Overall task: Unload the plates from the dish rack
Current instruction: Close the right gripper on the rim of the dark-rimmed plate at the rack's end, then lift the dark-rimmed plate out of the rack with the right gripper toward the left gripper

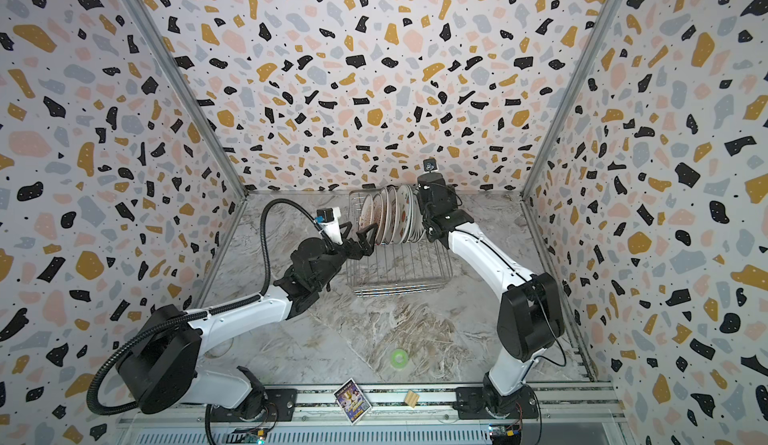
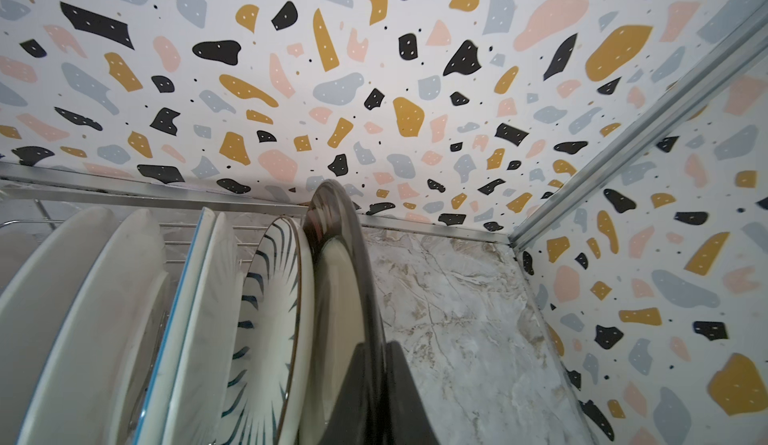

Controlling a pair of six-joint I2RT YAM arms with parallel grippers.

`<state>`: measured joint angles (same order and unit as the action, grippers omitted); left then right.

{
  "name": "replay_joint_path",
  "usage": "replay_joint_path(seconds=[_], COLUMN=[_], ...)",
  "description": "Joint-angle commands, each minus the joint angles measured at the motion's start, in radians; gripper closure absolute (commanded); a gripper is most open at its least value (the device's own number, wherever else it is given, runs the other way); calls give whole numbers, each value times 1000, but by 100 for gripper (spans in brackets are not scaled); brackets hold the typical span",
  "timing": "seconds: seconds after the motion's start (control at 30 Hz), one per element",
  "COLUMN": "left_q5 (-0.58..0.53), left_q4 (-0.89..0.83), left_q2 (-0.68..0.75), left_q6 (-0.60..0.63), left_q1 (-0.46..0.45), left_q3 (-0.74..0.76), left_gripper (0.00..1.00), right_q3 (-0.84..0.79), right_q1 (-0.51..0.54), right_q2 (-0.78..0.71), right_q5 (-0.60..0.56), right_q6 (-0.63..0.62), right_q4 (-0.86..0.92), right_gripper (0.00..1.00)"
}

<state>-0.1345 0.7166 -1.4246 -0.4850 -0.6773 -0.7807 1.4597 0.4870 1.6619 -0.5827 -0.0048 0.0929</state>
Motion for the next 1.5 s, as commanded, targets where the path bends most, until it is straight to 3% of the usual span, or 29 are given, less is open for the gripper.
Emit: replay_joint_path(seconds=[0.0, 0.3, 0.43, 0.73, 0.9, 1.0, 1.13, 1.23, 1.3, 1.37, 1.47], left_q5=[-4, 20, 110, 141, 129, 156, 59, 90, 40, -81, -110], left_q4=[5, -11, 73, 22, -31, -5, -35, 8, 30, 110, 252], left_q2=[-10, -40, -41, -64, -100, -123, -131, -166, -180, -168, -176], left_q6=[-10, -56, -85, -95, -90, -133, -100, -154, -171, -187, -245], left_q1=[-7, -24, -24, -47, -85, -89, -134, -140, -144, -157, -157], left_q3=[-36, -80, -66, -117, -169, -170, -183, -190, -187, -134, -71], left_gripper=[0, 0, 0, 0, 0, 0, 0, 0, 0, 0, 0], right_q3=[-21, -227, -309, -429, -524, -567, -604, -640, -661, -682, -720], right_q1=[17, 5, -94, -221, -387, -451, -515, -569, -584, -586, -585], right_q2=[-136, -362, -461, -633, -700, -731, -755, -738, -716, -692, -658], right_q5=[-78, -17, 218, 372, 680, 796, 925, 1071, 1140, 1186, 1242], right_q6=[-18, 46, 167, 281, 428, 498, 576, 672, 729, 772, 853], right_q4=[-146, -247, -258, -272, -353, -405, -468, -571, -645, -707, -818], right_gripper=[100, 100, 100, 100, 100, 100, 100, 100, 100, 100, 100])
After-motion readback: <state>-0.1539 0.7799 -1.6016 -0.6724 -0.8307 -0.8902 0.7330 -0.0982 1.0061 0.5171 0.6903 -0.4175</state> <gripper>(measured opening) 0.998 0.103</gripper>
